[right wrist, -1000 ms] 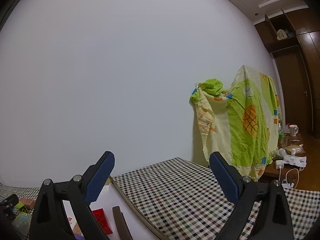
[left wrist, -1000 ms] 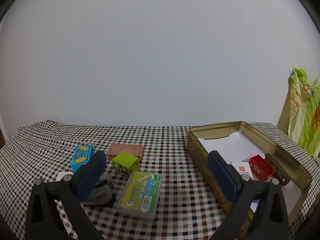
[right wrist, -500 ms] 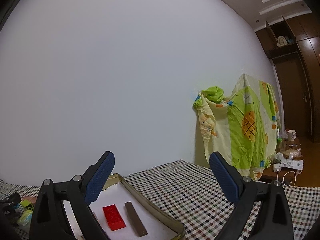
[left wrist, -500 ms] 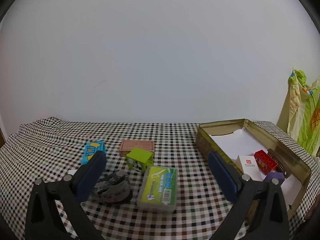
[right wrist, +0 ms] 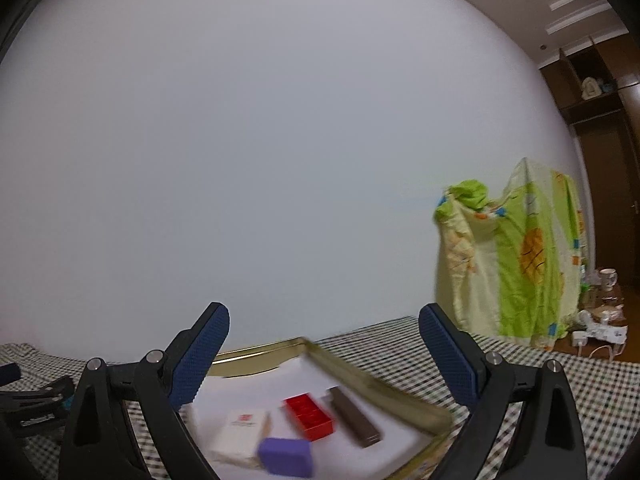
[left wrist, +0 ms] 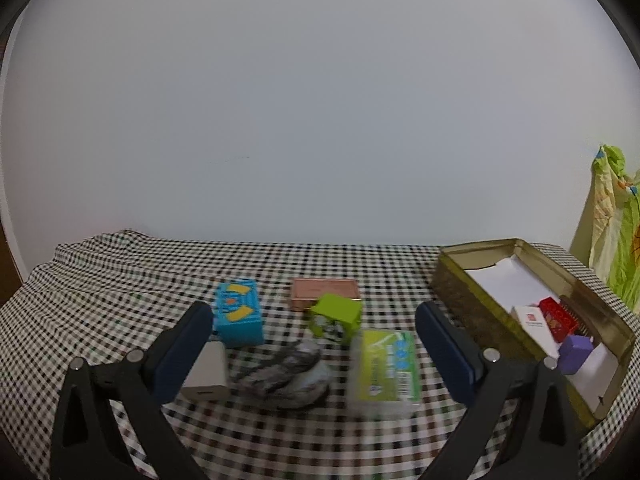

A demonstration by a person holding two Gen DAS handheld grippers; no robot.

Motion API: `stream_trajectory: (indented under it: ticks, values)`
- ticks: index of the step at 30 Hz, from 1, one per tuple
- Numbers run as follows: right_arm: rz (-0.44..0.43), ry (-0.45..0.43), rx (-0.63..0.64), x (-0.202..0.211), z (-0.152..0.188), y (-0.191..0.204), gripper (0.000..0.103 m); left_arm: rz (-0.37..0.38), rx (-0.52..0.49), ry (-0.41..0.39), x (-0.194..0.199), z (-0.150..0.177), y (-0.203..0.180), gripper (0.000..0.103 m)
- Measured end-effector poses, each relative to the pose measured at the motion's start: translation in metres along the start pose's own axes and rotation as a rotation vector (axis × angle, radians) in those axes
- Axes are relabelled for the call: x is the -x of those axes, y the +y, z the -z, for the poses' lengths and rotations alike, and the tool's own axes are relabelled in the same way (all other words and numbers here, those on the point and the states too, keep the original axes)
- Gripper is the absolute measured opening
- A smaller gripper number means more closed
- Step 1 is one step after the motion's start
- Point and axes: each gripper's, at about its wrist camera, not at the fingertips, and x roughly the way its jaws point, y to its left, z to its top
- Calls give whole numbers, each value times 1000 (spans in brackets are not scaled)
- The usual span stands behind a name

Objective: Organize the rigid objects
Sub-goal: 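Move the left tool toward the white charger while the right tool approaches the green floss box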

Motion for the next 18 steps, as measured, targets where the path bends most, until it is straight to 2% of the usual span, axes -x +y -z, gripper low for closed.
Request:
stream_trajectory:
  ticks: [11, 18]
  values:
    - [-112, 125, -7, -13, 14, 54, 98, -83, 48, 23, -13, -5, 63, 102]
    - [-200, 219, 27, -19, 25, 94, 98, -180, 71, 51, -26, -9, 105, 102]
